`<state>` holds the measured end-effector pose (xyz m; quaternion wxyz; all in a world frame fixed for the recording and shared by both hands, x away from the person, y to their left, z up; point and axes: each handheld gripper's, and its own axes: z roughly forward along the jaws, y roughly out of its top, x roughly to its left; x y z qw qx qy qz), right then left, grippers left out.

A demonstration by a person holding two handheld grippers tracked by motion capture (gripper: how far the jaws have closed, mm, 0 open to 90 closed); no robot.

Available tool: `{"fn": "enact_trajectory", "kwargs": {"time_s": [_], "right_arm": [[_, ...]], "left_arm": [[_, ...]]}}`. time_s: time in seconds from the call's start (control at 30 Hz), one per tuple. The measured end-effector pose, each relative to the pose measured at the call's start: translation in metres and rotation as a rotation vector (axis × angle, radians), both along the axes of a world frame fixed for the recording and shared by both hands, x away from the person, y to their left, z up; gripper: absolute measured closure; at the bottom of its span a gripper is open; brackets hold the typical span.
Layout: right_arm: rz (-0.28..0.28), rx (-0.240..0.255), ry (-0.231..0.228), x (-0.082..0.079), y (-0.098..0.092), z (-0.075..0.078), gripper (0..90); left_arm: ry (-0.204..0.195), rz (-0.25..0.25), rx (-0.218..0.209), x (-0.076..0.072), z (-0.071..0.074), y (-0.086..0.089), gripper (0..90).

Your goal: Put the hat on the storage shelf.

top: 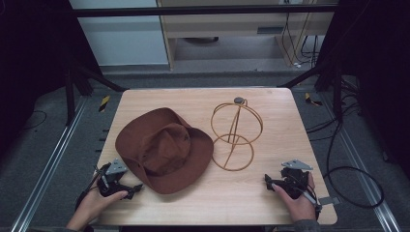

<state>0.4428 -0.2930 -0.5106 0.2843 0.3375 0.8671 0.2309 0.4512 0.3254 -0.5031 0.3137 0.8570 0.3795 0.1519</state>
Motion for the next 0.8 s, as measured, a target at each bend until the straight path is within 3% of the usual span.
{"fn": "enact_trajectory", "kwargs": {"time_s": [0.2, 0.43, 0.8], "right_arm": [[0.000, 0.000, 0.000, 0.000, 0.000, 0.000, 0.7], [0.000, 0.000, 0.000, 0.000, 0.000, 0.000, 0.7], [0.000, 0.000, 0.000, 0.000, 0.000, 0.000, 0.7]], "left_arm": [[0.012, 0.004, 0.012, 0.000, 0.001, -0.001, 0.0], [0.022, -0.046, 0.038, -0.006, 0.006, -0.005, 3.5], [-0.013, -0.084, 0.005, -0.021, 0.021, 0.004, 8.0]]}}
